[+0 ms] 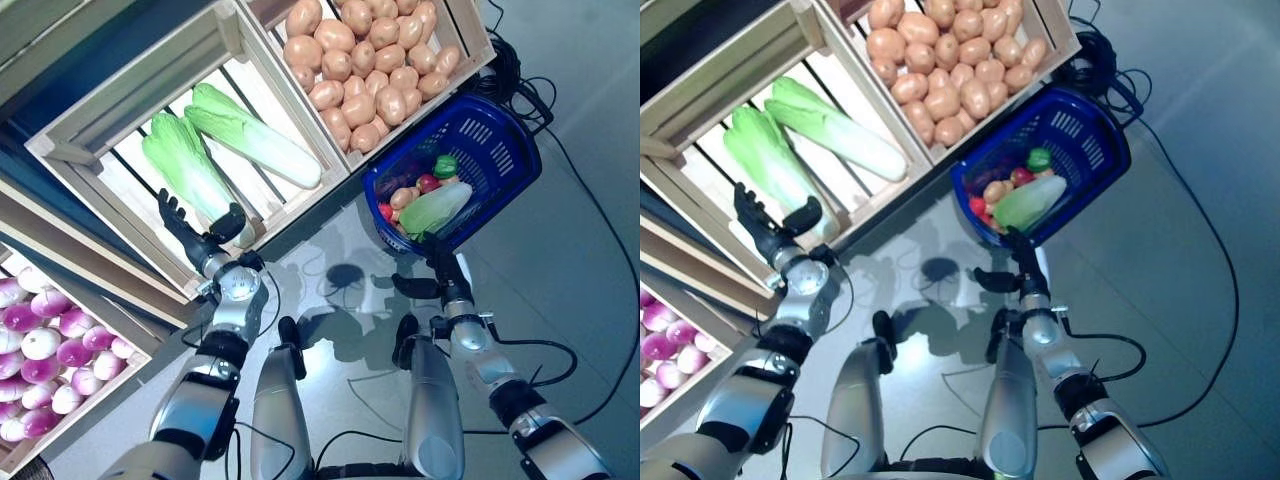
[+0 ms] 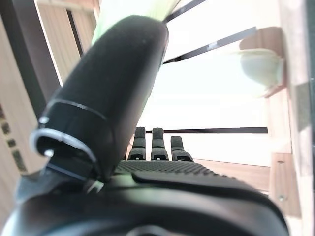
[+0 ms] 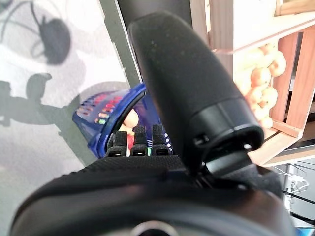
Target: Put vegetables into the basket
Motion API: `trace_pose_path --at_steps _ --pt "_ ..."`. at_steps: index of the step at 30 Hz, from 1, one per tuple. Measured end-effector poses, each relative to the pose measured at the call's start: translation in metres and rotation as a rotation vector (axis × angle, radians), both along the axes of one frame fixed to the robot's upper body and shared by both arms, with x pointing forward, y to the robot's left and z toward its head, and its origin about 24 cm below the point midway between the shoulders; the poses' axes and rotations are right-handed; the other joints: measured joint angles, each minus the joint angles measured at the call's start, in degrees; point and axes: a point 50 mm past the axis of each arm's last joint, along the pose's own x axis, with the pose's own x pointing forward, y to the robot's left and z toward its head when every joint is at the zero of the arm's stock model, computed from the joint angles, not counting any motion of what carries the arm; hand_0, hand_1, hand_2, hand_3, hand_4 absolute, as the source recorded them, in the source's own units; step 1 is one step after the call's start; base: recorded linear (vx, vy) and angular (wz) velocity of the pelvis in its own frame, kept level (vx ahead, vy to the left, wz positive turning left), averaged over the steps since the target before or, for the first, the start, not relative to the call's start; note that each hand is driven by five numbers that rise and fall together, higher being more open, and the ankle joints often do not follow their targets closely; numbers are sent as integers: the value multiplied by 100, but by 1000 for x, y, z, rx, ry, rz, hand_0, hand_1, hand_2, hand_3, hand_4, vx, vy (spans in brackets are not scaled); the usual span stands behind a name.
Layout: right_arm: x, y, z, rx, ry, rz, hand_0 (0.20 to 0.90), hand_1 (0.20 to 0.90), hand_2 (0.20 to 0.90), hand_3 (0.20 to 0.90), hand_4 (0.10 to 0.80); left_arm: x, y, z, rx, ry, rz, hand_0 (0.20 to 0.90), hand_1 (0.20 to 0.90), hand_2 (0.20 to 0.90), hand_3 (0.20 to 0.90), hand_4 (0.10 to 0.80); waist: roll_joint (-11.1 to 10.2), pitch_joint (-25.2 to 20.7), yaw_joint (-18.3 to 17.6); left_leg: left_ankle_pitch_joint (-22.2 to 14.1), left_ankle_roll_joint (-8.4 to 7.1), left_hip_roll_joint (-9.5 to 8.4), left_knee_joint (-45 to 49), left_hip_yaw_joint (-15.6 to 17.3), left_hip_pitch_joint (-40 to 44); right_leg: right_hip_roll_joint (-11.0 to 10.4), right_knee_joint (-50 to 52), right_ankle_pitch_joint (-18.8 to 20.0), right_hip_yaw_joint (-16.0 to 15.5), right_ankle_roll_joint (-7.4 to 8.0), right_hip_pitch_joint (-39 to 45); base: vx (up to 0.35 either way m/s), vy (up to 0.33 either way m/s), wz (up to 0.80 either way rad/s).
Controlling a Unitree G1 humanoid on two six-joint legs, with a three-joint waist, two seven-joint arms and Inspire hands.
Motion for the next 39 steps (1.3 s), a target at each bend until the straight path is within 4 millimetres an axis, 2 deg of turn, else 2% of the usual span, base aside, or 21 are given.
trace_pose_path --at_steps 5,9,14,19,25,32,38,39 --pt "6 -1 7 -8 -7 -15 900 900 900 900 800 8 2 21 -54 -56 15 900 900 900 900 800 -29 4 -13 -24 -26 87 239 -89 -445 52 319 -99 21 -77 -465 12 46 -1" --pt "11 -2 13 7 -12 -27 900 900 900 900 800 12 3 28 -87 -62 30 900 900 900 900 800 -62 5 -140 -45 -65 120 345 -123 -679 81 403 -124 23 -111 -690 18 65 -2" --pt "16 -8 22 20 -28 -48 900 900 900 900 800 17 17 43 -146 -64 95 900 900 900 900 800 -107 5 -205 -120 -100 208 548 -146 -968 131 609 -193 48 -151 -1008 19 48 -5" --pt "20 -15 31 7 -49 -58 900 900 900 900 800 21 34 64 -198 -88 128 900 900 900 900 800 -127 3 -245 -136 -109 220 713 -170 -1352 177 774 -226 119 -202 -1434 11 47 -1" --pt "24 -12 37 31 -60 -53 900 900 900 900 800 23 48 76 -267 -55 203 900 900 900 900 800 -139 2 -269 -261 -117 310 923 -162 -1634 223 905 -251 159 -239 -1722 -4 21 -8" --pt "34 -7 51 24 -96 -39 900 900 900 900 800 23 61 94 -306 -25 297 900 900 900 900 800 -157 0 -275 -274 -119 321 1104 -201 -2083 218 1090 -262 190 -257 -2187 0 0 0" --pt "40 -12 65 36 -135 -56 900 900 900 900 800 24 62 106 -295 -13 319 900 900 900 900 800 -159 -2 -274 -275 -120 342 1169 -228 -2284 234 1147 -271 235 -268 -2430 -25 13 -5" --pt "41 -13 68 35 -145 -54 900 900 900 900 800 24 63 108 -300 -15 324 752 752 752 752 701 -160 -3 -273 -284 -134 333 1168 -239 -2313 233 1151 -266 242 -270 -2487 -21 13 -11"
